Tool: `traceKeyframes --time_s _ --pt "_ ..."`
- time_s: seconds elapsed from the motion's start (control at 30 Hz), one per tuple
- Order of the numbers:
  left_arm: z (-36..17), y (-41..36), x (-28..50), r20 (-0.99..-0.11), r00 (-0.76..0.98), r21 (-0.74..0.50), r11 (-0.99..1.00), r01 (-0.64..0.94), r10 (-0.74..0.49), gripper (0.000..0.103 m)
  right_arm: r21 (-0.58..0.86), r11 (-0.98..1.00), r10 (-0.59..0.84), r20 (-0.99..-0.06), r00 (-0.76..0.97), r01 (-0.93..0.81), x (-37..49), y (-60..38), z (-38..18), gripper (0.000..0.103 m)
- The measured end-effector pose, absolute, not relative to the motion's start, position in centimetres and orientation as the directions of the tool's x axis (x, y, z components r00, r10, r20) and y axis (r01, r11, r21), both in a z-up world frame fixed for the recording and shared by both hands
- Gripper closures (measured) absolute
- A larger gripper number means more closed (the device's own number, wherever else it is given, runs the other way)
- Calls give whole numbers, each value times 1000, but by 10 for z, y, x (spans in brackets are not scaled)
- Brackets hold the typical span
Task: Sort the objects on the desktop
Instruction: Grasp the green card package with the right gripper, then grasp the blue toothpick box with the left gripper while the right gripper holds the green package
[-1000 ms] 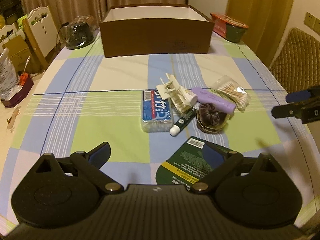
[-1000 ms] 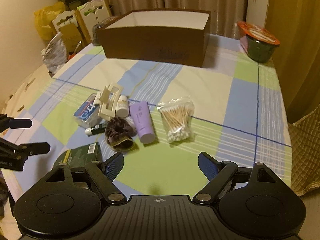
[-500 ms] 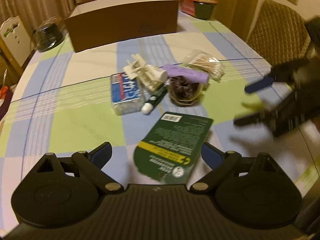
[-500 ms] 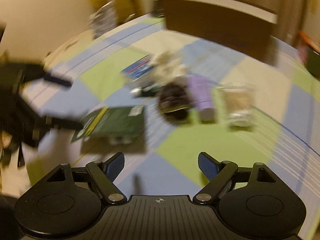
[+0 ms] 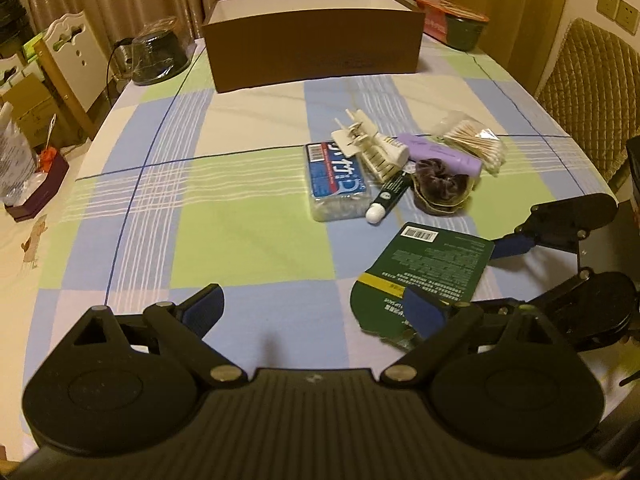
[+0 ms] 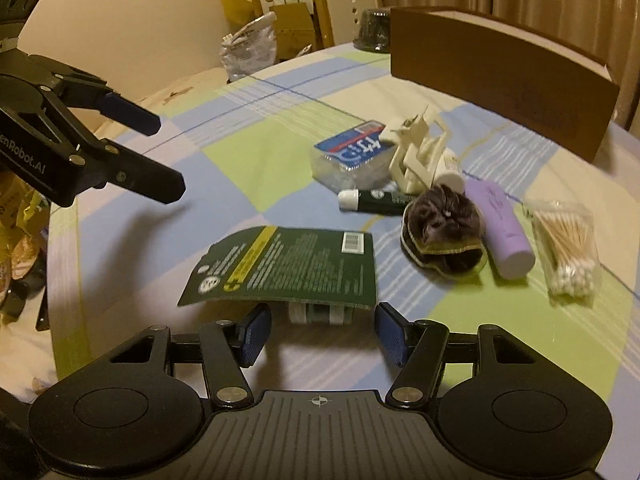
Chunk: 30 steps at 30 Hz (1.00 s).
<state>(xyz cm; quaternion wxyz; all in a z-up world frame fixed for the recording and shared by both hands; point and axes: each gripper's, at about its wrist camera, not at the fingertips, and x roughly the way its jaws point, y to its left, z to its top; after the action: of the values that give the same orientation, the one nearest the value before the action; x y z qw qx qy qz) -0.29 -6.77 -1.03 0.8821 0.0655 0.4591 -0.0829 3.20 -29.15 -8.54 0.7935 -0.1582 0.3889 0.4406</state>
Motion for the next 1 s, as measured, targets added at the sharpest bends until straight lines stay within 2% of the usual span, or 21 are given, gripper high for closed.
traceKeyframes --time_s 0.07,0.1,0.17,0.2,0.6,0.67,0.8,1.0 --pt "-11 -64 -3 -821 563 31 979 199 -89 9 79 563 571 -757 318 -823 32 -289 -86 42" --pt "-12 -64 -2 -821 564 29 980 197 -89 9 76 563 569 -758 319 -823 33 -288 -86 54" --pt "-12 -62 -2 -820 565 24 981 194 -92 9 77 563 566 -762 315 -823 34 -287 -88 67" --pt "-12 -62 -1 -819 566 22 981 192 -93 9 77 567 565 -761 319 -820 34 -288 -87 69" --pt "-22 -63 9 -820 560 -3 979 204 -119 9 45 607 527 -770 360 -793 36 -307 -69 69" --pt "-24 -64 14 -817 563 -10 979 204 -126 10 35 613 519 -770 370 -789 35 -311 -66 69" --pt "-28 -69 32 -809 573 -22 982 187 -127 20 20 630 504 -771 389 -777 33 -320 -56 69" --pt "-35 -81 67 -790 591 -57 980 189 -160 20 -9 665 468 -774 426 -747 32 -333 -43 69"
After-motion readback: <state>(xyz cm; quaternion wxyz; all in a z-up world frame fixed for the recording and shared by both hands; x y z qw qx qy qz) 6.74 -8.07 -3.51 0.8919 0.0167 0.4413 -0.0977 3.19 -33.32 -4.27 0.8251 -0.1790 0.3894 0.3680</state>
